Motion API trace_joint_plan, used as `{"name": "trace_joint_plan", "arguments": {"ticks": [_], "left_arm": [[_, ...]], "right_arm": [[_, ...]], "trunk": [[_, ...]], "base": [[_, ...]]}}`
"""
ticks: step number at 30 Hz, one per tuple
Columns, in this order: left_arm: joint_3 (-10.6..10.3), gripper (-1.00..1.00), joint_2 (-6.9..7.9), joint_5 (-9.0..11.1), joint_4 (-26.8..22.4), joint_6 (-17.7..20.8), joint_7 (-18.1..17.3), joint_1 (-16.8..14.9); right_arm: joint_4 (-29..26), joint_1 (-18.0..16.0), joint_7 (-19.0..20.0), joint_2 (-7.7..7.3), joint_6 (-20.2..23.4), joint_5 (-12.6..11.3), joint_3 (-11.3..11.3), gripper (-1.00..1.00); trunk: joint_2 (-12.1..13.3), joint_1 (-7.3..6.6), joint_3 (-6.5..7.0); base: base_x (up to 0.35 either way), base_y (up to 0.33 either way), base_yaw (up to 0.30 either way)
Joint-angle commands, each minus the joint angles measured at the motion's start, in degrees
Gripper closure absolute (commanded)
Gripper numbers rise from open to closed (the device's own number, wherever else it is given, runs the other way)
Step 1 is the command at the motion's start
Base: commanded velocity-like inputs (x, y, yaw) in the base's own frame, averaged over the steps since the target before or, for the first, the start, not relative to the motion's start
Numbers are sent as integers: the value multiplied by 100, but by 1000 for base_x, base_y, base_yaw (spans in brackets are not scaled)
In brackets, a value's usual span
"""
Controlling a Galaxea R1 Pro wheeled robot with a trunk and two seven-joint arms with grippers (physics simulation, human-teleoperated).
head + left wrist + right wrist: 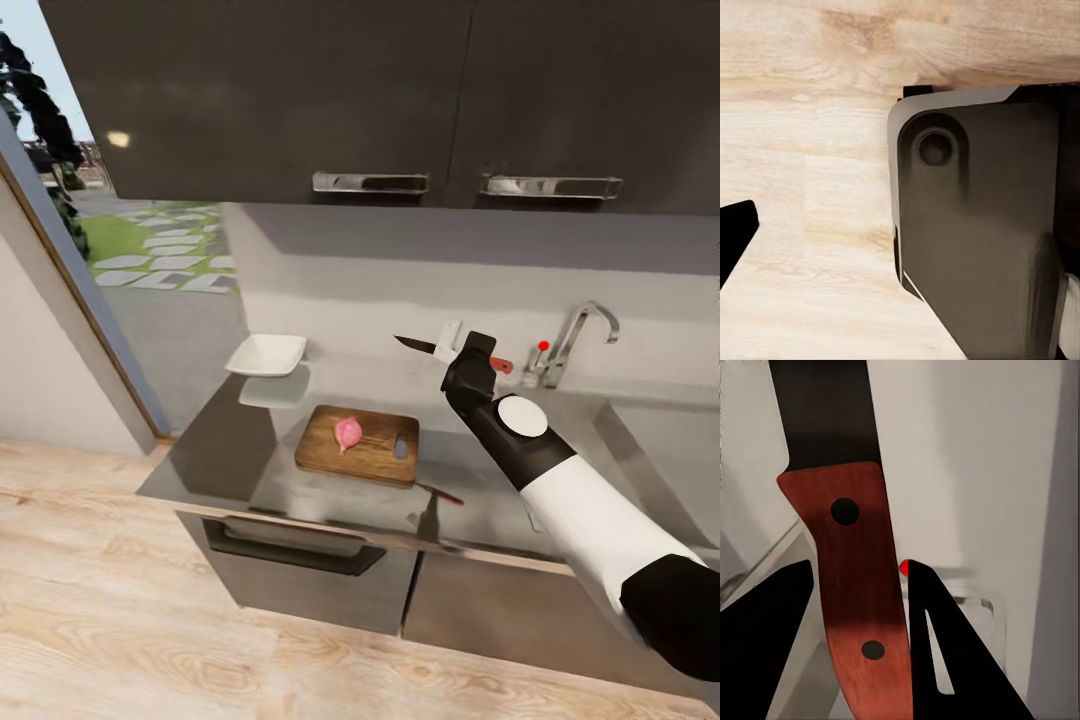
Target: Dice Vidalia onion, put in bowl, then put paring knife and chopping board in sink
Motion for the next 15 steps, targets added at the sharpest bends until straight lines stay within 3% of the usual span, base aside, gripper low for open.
{"name": "trace_joint_plan", "arguments": {"ticks": [1, 12, 15], "left_arm": [[-49, -100, -3, 48, 5, -13, 2, -3], [-49, -100, -10, 48, 24, -13, 6, -4], [-49, -100, -10, 48, 27, -13, 3, -2]], "right_arm": [[-4, -8, 58, -4, 20, 60, 22, 100], [-4, -4, 52, -4, 36, 68, 22, 100], [-4, -4, 53, -4, 226, 74, 22, 100]], "trunk": [[-11, 4, -3], [-11, 4, 89], [-11, 4, 113]], "base": [[18, 283, -122], [3, 287, -122], [0, 288, -122]]}}
